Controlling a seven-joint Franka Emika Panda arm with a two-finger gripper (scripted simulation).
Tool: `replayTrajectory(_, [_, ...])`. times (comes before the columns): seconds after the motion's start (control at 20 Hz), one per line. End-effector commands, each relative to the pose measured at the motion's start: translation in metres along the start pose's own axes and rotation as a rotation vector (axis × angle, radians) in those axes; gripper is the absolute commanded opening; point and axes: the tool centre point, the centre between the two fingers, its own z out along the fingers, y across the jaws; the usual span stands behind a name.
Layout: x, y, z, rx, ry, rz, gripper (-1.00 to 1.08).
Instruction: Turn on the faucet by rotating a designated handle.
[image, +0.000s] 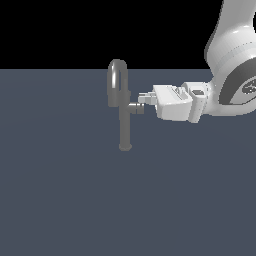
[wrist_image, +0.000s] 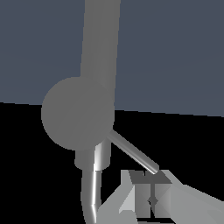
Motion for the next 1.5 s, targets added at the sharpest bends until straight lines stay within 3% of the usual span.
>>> replayTrajectory(0.0, [0.026,0.010,0.000,0.001,0.001,0.034,-1.00])
replayTrajectory(0.25, [0.053,0.020,0.001,0.001,0.002,0.058,-1.00])
replayTrajectory(0.3, [0.022,0.006,0.000,-0.003,-0.004,0.002,-1.00])
replayTrajectory(0.75, [0.075,0.009,0.001,0.001,0.001,0.053,-1.00])
replayTrajectory(0.8, [0.075,0.009,0.001,0.001,0.001,0.053,-1.00])
replayTrajectory(0.85, [0.038,-0.001,0.000,-0.011,-0.012,-0.008,-1.00])
replayTrajectory(1.45, [0.094,-0.012,0.001,0.001,0.001,0.054,-1.00])
